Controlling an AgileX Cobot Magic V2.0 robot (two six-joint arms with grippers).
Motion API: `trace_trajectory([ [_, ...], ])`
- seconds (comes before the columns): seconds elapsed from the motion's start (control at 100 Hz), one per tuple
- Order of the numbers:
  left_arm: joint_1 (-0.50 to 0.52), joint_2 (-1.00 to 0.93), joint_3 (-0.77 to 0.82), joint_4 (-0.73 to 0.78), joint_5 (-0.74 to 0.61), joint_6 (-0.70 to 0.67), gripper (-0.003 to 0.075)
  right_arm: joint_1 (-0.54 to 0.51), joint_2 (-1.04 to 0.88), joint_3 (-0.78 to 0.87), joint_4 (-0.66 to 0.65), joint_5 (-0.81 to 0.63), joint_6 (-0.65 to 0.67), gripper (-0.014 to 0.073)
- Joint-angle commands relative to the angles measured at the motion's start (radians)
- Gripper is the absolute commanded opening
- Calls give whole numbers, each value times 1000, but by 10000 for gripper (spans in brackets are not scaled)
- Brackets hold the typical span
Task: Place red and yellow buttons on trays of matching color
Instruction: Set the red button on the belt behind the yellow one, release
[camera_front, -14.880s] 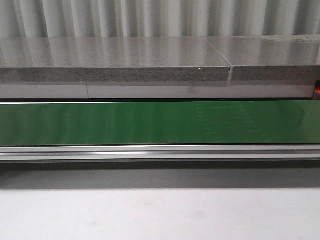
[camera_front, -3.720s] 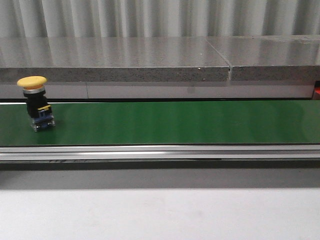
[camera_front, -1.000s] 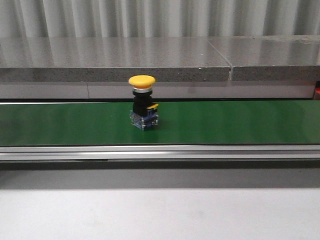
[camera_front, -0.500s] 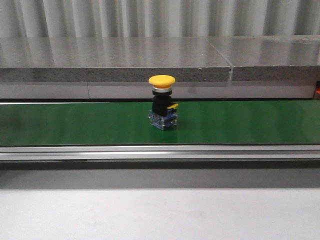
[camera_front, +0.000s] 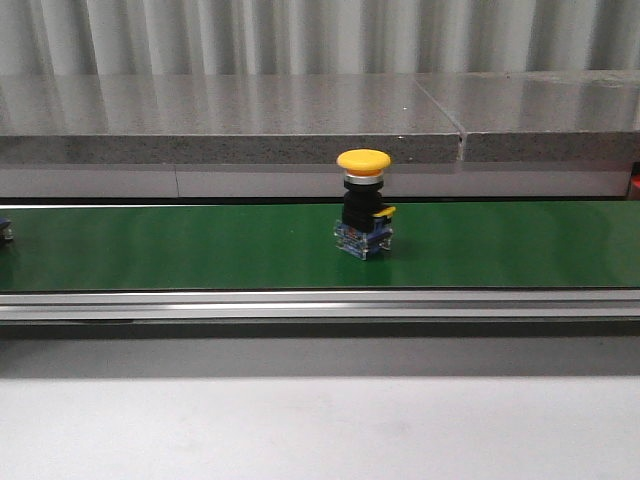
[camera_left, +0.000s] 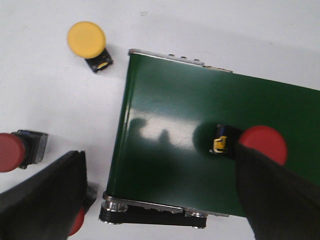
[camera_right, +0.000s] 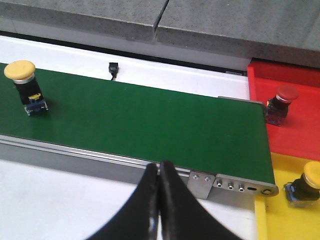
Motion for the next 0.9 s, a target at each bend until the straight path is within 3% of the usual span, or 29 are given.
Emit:
trace_trajectory([
  [0.0, 48, -39, -15, -32, -24, -8, 587, -2, 7, -21, 5, -69, -12, -50],
  [0.26, 183, -39, 47, -40, -15, -10, 587, -2, 7, -21, 5, -69, -12, -50],
  [0.53, 201, -35, 77, -49, -31, -6, 555, -2, 7, -21, 5, -71, -12, -50],
  [0.6, 201, -39, 77, -49, -27, -3, 457, -2, 7, -21, 5, -73, -12, -50],
  [0.79, 201, -82, 77, -65, -34, 5, -23, -2, 7, -21, 5, -73, -12, -50],
  [0.89, 201, -116, 77, -65, -47, 17, -20, -2, 7, -21, 8, -76, -12, -50],
])
